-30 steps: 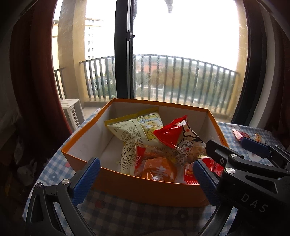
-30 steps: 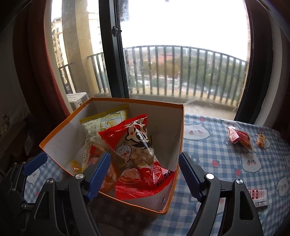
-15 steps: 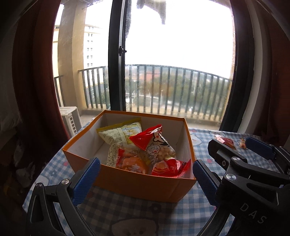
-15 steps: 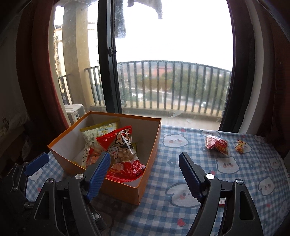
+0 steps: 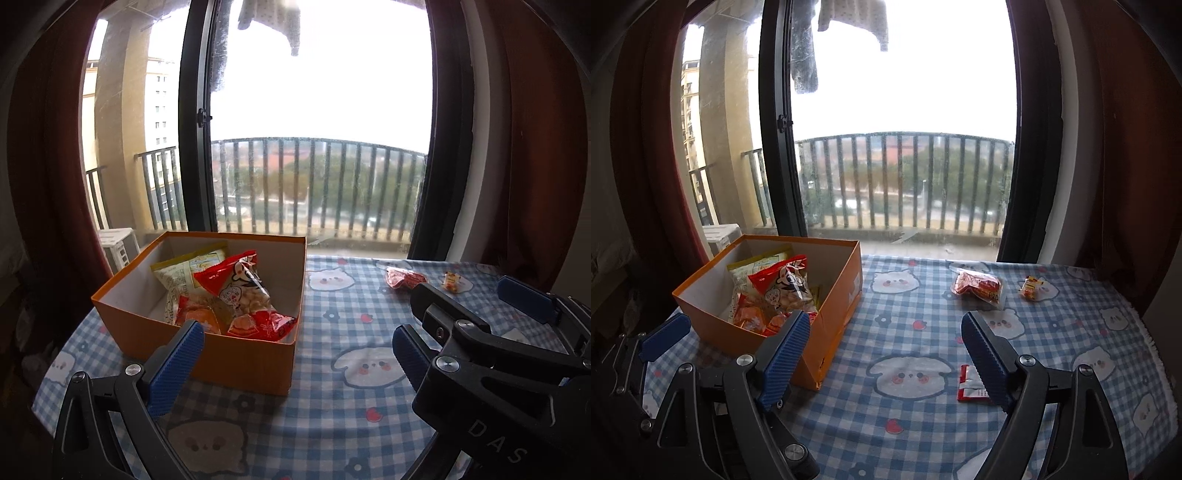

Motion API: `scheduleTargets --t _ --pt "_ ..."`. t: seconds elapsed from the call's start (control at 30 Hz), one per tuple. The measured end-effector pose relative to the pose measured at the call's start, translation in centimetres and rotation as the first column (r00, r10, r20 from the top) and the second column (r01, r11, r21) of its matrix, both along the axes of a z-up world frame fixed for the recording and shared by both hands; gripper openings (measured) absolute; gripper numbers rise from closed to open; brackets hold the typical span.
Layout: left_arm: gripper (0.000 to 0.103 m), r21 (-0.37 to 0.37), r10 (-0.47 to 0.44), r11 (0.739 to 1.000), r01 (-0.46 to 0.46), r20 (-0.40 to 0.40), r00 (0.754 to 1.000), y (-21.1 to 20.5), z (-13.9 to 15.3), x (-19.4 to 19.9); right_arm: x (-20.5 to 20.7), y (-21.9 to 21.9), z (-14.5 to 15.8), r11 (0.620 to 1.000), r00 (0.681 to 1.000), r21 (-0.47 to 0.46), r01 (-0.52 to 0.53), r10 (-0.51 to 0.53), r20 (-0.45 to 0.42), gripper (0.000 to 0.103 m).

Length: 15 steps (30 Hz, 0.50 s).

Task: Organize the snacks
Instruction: 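Move both open tools toward the red-white strip packet on the table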

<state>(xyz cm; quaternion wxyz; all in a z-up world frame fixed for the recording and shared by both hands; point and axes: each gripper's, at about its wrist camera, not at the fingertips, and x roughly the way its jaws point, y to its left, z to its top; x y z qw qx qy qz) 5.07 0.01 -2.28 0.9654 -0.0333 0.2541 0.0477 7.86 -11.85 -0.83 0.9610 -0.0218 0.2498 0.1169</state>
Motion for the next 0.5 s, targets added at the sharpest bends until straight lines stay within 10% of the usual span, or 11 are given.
scheduleTargets --t 0.5 --pt "0.097 0.004 -0.142 0.990 0.142 0.012 0.990 -7.7 -1.3 0.2 -0.9 -7.5 -1.4 0.995 0.995 0.004 0.095 -0.095 0.016 0.087"
